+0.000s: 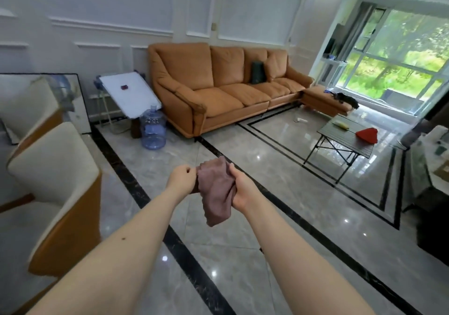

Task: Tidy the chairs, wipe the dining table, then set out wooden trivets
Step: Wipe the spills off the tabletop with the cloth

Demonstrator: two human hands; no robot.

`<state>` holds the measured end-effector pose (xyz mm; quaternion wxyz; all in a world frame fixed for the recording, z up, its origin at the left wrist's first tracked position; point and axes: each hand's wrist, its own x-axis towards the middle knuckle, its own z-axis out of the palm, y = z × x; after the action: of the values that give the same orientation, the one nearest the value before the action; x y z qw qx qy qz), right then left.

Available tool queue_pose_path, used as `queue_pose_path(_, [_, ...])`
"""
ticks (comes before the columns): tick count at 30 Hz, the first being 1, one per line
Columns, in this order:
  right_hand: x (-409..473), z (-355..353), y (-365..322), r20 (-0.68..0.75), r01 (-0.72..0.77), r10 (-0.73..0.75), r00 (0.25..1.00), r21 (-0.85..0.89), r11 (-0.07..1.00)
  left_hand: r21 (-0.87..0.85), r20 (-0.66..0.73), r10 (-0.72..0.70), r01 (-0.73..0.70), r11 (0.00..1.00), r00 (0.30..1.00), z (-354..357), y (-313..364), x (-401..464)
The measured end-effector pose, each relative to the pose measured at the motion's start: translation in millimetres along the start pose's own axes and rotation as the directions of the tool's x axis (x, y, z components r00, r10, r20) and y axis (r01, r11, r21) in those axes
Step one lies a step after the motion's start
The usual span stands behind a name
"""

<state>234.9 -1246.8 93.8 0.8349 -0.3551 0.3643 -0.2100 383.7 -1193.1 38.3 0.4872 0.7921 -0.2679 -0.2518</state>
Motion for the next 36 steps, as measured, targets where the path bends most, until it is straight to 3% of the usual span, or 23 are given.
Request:
queue_pose_path(8, [176.2,33.8,-79.8,0.141,-0.108,0.128,0.982,-0.138,0.984,-0.107,-0.184,-0.124,0.106,0.989,0.975,1.9,17.7,145.6])
queue_pose_path(13, [264.3,87.9,-112.1,0.233,-0.164,0.233,0.944,-0.282,0.945,0.010,-0.382,-0.135,0.151,0.989,0.914,-33.8,29.8,208.5])
queue_pose_path(21, [381.5,217.7,-87.1,0.341,-0.223,0.406,0.848,-0.464,0.857,-0.037,-0.605,-0.226,0.256,0.966,0.764,-139.7,0.1,287.5])
queue_pose_path(29, [488.9,348.9,-86.6,0.465,-0.229,0.524,0.714,-0.552,0.802,-0.146,-0.733,-0.322,0.324,0.935,0.599,-244.6,-28.4,408.1])
queue_pose_path(36, [608.0,428.4,-119.7,0.520,-0.240,0.537,0.664,-0.532,0.812,-0.112,-0.742,-0.293,0.320,0.941,0.603,-292.9,-17.1,535.1])
